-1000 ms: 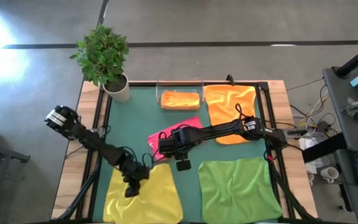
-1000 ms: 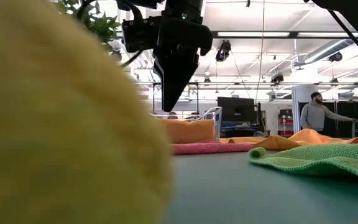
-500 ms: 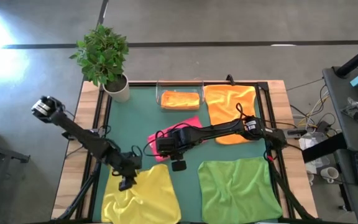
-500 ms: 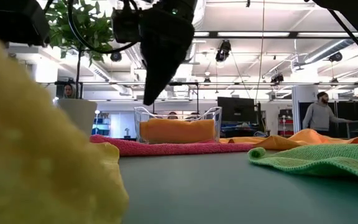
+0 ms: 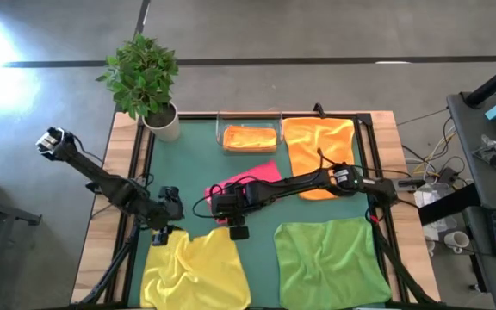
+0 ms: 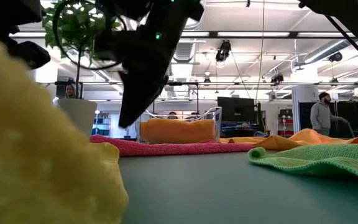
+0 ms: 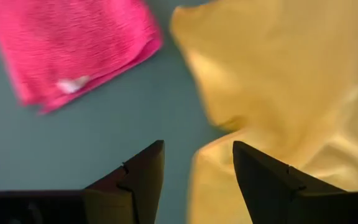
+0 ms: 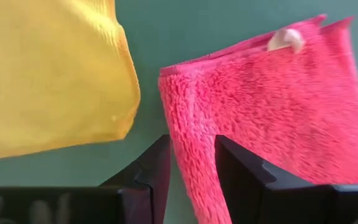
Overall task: Fold microfiber towels
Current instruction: Adjust the yellow microfiber cloth, then fold the pink microfiber cloth
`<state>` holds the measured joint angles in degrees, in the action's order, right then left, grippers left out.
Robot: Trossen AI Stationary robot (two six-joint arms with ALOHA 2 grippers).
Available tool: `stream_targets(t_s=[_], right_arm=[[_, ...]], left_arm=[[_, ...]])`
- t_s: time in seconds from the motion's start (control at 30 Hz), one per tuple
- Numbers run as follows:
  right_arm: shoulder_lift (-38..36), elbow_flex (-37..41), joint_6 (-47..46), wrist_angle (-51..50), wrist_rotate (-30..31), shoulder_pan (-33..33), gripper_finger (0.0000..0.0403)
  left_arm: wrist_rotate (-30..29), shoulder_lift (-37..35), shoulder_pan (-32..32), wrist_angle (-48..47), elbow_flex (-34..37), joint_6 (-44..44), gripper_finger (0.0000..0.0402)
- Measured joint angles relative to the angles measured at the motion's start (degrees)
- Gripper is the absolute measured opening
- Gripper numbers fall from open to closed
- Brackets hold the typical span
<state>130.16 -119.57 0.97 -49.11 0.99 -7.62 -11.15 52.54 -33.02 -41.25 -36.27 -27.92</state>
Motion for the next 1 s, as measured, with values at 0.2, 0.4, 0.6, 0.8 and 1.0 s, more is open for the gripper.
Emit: stream_targets(t_s=[0.2, 0.4, 0.6, 0.8, 1.0], right_arm=[[2.5, 0.0, -0.3, 5.9, 0.0, -0.7, 0.0153], [2.4, 0.6, -1.6, 9.6, 0.1, -0.6, 0.0166], [2.4, 3.6, -2.8, 13.9, 0.4, -0.6, 0.0157], [2.4, 7.0, -4.6, 15.2, 2.5, -0.5, 0.0144], [2.4, 7.5, -6.6, 15.5, 4.0, -0.5, 0.0101]], left_arm=[[-3.0, -0.2, 0.0, -6.5, 0.1, 6.2, 0.0176], [-3.8, -0.2, 0.0, -6.8, 0.1, 8.1, 0.0176], [-3.8, -0.5, 0.0, -6.8, 0.1, 8.4, 0.0176], [-3.8, -0.5, 0.0, -6.8, 0.1, 8.4, 0.0176], [-3.8, -0.4, 0.0, -6.8, 0.1, 8.4, 0.0176]])
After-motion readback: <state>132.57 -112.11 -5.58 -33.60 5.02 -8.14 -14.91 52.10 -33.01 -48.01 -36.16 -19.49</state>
